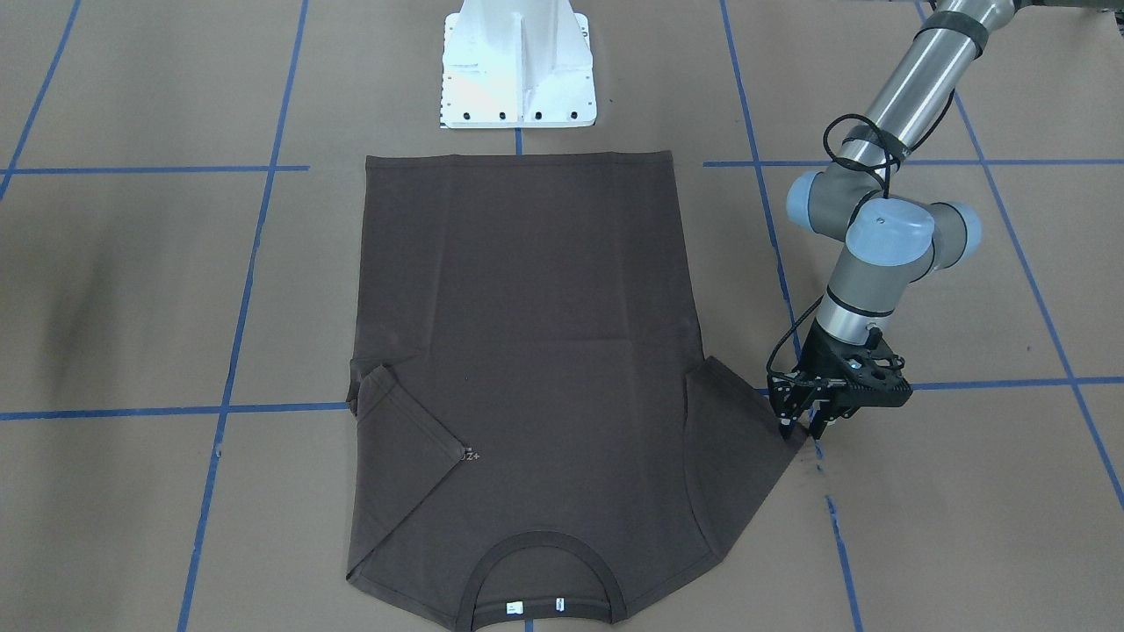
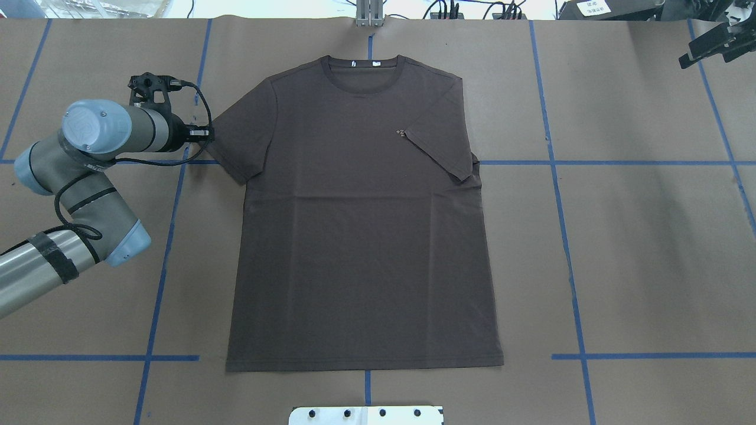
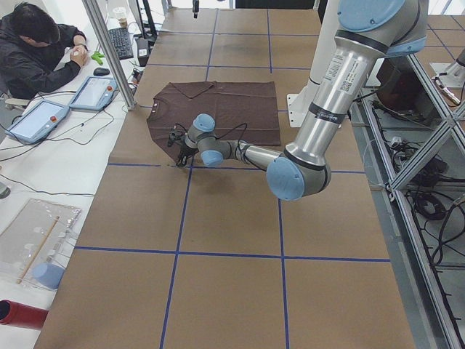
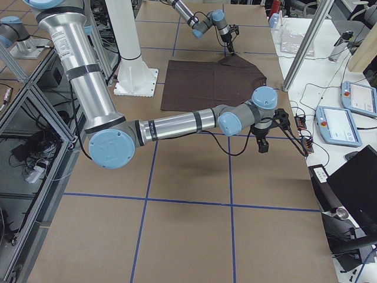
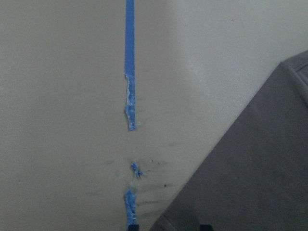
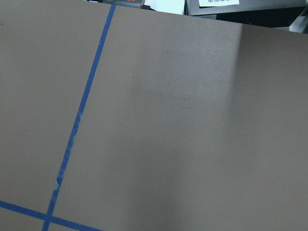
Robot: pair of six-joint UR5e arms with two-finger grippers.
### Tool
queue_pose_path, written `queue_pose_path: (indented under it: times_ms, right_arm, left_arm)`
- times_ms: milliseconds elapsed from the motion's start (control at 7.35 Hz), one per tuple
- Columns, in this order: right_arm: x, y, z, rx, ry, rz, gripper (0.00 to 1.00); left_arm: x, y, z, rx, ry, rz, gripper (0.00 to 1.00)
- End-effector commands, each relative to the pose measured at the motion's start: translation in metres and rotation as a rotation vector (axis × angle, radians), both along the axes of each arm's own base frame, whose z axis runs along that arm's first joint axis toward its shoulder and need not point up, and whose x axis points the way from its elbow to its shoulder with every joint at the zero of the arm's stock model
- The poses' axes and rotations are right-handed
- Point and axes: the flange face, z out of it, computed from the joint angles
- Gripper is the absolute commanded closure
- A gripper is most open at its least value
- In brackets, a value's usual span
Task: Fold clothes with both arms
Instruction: 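Move the left gripper to the sleeve nearest it while the right arm withdraws, then grasp the sleeve with the left gripper and fold it inward onto the shirt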
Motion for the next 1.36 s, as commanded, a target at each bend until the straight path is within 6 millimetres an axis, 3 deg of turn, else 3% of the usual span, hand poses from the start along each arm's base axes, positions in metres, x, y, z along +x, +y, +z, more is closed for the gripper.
queue_pose_path:
  times_ms: [0, 136, 544, 816, 952, 1088, 1224]
  right_arm:
    - [0.000, 0.000, 0.001, -0.001, 0.001, 0.000, 0.00]
    - [0.000, 0.000, 0.000, 0.000, 0.000, 0.000, 0.00]
    - [0.001, 0.003, 0.003, -0.004, 0.001, 0.000, 0.00]
    - [0.001, 0.006, 0.002, -0.002, 0.001, 0.003, 0.00]
    - [0.001, 0.006, 0.002, -0.002, 0.001, 0.003, 0.00]
    - [0.001, 0.006, 0.002, -0.002, 0.001, 0.003, 0.00]
    - [0.001, 0.006, 0.003, -0.003, 0.001, 0.003, 0.00]
  left_arm:
    - [0.001, -0.001, -0.002, 0.001, 0.006, -0.002, 0.77]
    - [0.002, -0.002, -0.004, 0.004, 0.009, -0.002, 1.00]
    - [0.011, -0.010, -0.040, 0.011, 0.028, -0.006, 1.00]
    - [0.018, -0.016, -0.108, -0.023, 0.003, -0.006, 1.00]
    - [0.033, -0.022, -0.147, -0.096, 0.018, -0.042, 1.00]
    - [0.065, -0.012, -0.175, -0.139, 0.025, -0.033, 1.00]
    - [0.088, -0.005, -0.184, -0.162, 0.035, -0.027, 1.00]
